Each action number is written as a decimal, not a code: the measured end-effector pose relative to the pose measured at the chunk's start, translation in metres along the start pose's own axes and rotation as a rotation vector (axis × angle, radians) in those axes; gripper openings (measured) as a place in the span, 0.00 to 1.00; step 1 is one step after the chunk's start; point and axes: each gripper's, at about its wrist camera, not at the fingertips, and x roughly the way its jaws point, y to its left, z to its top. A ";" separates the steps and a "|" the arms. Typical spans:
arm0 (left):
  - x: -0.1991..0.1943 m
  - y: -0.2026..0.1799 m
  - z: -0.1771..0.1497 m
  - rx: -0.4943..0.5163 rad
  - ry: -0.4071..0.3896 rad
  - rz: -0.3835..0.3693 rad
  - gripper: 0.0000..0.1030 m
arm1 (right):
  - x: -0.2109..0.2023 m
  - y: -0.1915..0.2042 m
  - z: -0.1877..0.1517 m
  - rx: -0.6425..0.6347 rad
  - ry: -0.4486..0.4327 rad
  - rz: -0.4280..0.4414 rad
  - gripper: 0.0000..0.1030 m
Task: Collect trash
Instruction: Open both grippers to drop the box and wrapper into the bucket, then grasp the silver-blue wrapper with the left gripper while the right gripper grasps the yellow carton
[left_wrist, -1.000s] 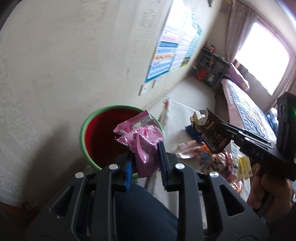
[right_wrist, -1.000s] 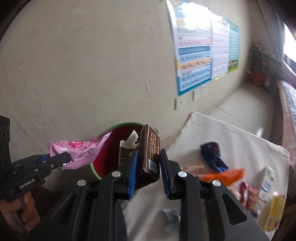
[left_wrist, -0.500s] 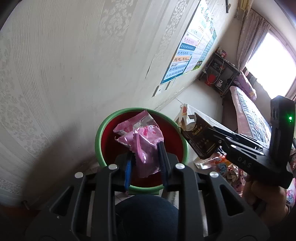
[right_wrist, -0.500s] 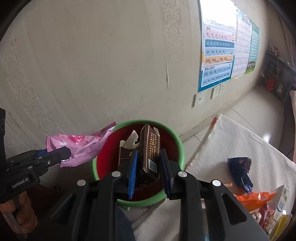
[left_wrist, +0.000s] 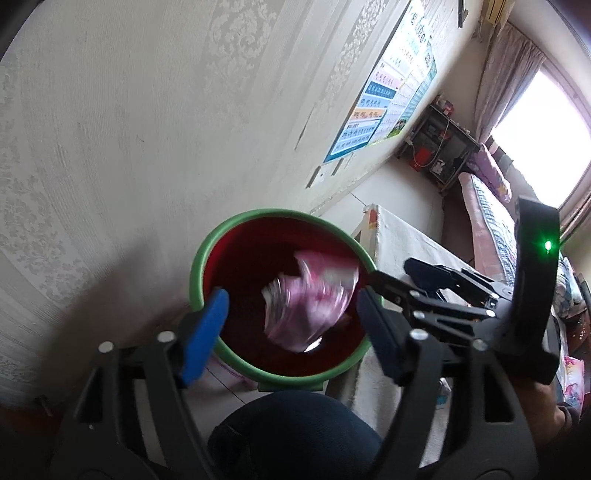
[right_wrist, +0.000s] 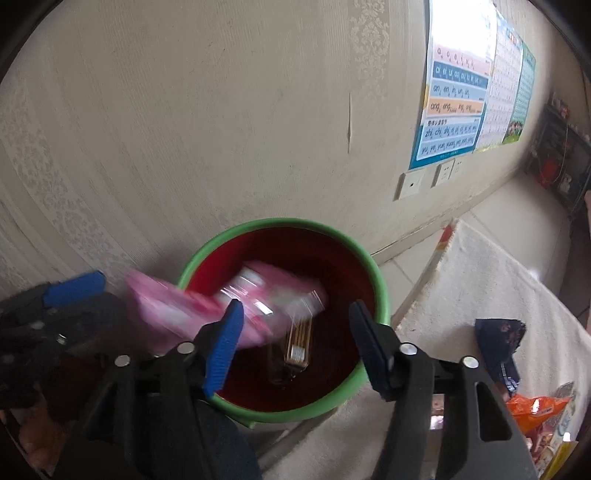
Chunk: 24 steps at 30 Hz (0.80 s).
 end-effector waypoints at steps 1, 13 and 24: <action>-0.002 0.001 -0.002 -0.003 -0.001 0.002 0.74 | 0.000 -0.001 -0.002 -0.002 0.001 -0.006 0.66; -0.010 -0.005 -0.015 -0.009 -0.001 0.011 0.95 | -0.028 -0.029 -0.034 0.052 -0.007 -0.072 0.87; -0.004 -0.074 -0.040 0.113 0.066 -0.079 0.95 | -0.092 -0.071 -0.083 0.154 -0.039 -0.143 0.89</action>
